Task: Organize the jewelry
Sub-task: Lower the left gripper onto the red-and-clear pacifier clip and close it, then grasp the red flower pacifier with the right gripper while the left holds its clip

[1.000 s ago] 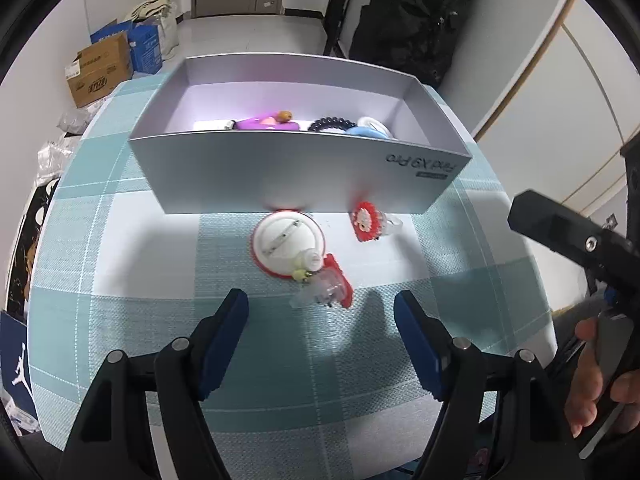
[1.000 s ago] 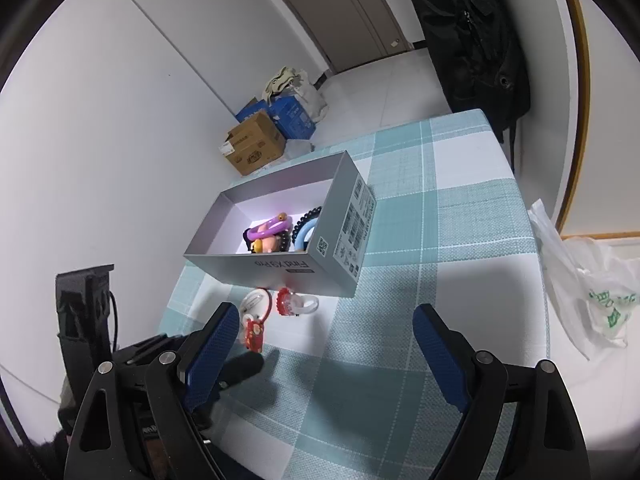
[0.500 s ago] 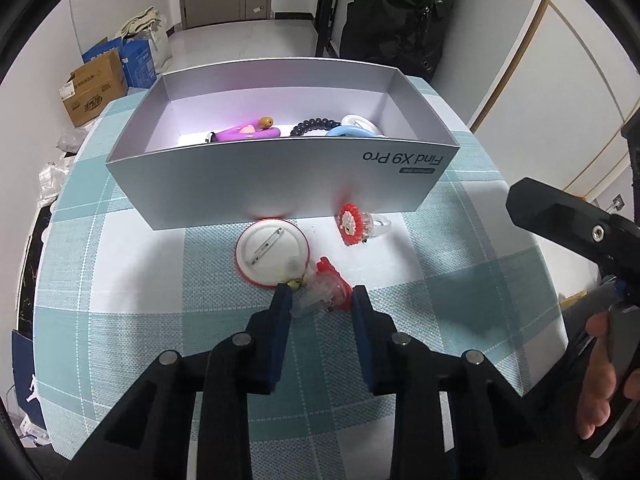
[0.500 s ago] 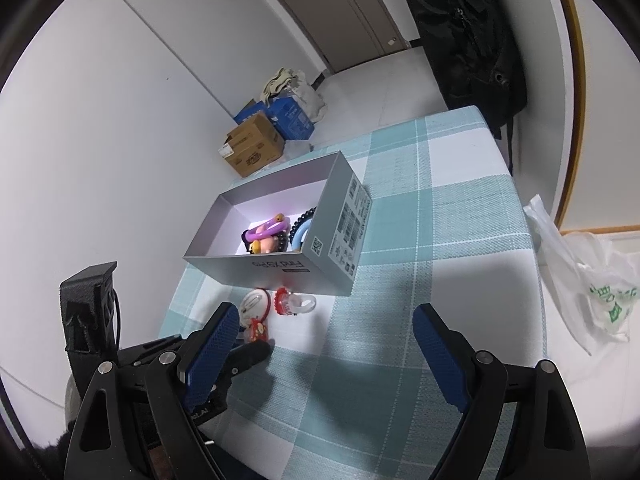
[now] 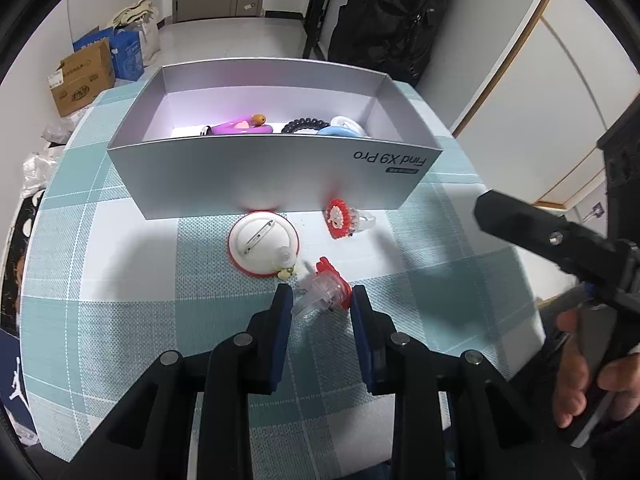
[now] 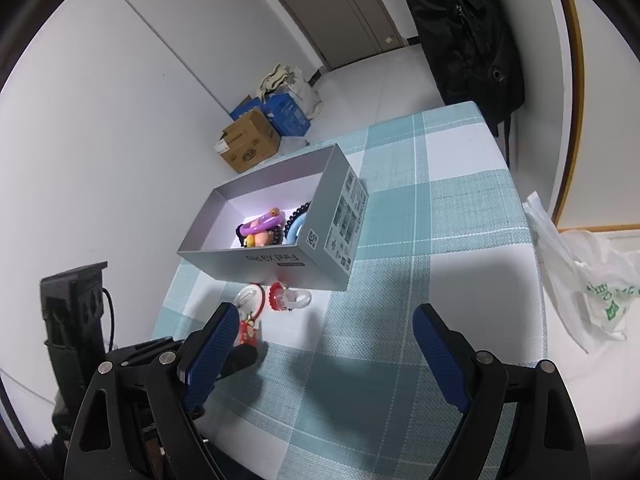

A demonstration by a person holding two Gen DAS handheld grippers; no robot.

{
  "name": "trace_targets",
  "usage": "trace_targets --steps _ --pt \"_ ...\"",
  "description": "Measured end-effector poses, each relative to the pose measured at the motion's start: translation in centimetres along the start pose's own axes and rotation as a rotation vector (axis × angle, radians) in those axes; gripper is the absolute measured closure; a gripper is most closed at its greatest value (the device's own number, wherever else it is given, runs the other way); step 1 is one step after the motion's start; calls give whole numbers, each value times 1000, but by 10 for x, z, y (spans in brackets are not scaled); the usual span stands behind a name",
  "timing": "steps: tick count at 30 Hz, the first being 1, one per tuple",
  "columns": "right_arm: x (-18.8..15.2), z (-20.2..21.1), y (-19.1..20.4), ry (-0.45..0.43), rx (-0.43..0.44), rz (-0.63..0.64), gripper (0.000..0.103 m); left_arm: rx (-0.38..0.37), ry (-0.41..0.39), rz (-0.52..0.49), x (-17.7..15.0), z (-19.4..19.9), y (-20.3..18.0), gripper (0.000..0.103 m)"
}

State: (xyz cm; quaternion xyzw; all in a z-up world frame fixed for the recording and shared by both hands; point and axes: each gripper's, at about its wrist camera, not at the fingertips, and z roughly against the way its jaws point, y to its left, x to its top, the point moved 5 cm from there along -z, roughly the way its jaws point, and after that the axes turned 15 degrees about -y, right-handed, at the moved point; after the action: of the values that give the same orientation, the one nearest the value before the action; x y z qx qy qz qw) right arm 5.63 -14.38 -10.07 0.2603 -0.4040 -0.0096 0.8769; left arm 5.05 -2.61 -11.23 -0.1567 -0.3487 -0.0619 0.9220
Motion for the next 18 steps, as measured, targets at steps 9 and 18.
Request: trace_targets --steps 9,18 --pt "-6 -5 1 25 -2 11 14 -42 -32 28 5 11 5 79" --pt "-16 -26 16 61 1 49 17 -39 -113 117 22 28 28 79"
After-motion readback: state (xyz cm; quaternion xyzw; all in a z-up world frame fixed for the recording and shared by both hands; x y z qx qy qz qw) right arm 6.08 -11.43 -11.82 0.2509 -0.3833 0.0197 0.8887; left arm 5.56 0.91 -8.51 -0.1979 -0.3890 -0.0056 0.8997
